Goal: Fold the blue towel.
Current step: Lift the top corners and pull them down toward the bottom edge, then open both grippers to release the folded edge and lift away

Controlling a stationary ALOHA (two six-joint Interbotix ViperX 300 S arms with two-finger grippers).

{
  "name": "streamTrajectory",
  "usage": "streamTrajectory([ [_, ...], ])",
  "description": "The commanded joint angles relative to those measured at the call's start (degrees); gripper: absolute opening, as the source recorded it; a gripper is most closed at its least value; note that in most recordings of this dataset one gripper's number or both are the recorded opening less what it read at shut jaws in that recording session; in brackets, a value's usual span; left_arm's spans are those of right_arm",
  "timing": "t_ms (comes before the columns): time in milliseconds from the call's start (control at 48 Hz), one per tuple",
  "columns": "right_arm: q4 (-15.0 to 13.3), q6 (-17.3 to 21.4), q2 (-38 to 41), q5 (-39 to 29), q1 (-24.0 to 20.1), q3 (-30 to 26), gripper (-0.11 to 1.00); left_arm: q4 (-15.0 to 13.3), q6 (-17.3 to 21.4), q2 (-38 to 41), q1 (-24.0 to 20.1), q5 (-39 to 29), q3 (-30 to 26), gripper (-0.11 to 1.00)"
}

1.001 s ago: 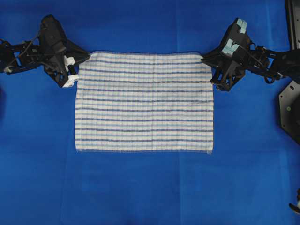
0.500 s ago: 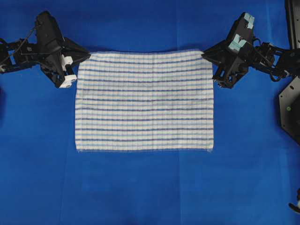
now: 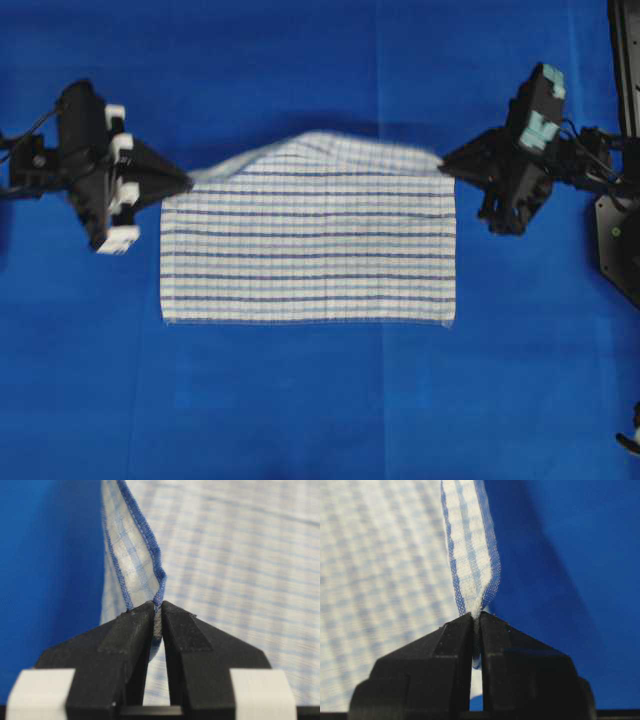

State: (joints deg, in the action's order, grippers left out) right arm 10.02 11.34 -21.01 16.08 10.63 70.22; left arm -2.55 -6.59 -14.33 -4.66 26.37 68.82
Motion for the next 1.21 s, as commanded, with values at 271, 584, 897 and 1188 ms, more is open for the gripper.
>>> streamTrajectory([
  [271,9.1,1.5,-3.5,-2.3,-13.6,-0.7,0.03,0.1,-5.1,-4.9,12.0,-1.8,0.6,0.05],
  [584,11.6,1.5,-0.7,-2.3,-20.1,-1.8,0.03,0.1,-7.2,-1.9,18.4,-3.7,-2.0,0.05],
  [897,11.8,1.5,3.9,-4.0,-21.7,-4.6,0.03,0.1,-7.2,-1.2,18.5,-6.5,-2.6,0.05],
  [1188,11.8,1.5,4.1,-4.9,-22.4,-4.7,0.03,0.1,-7.1,-1.2,18.5,-7.0,-2.7,0.05],
])
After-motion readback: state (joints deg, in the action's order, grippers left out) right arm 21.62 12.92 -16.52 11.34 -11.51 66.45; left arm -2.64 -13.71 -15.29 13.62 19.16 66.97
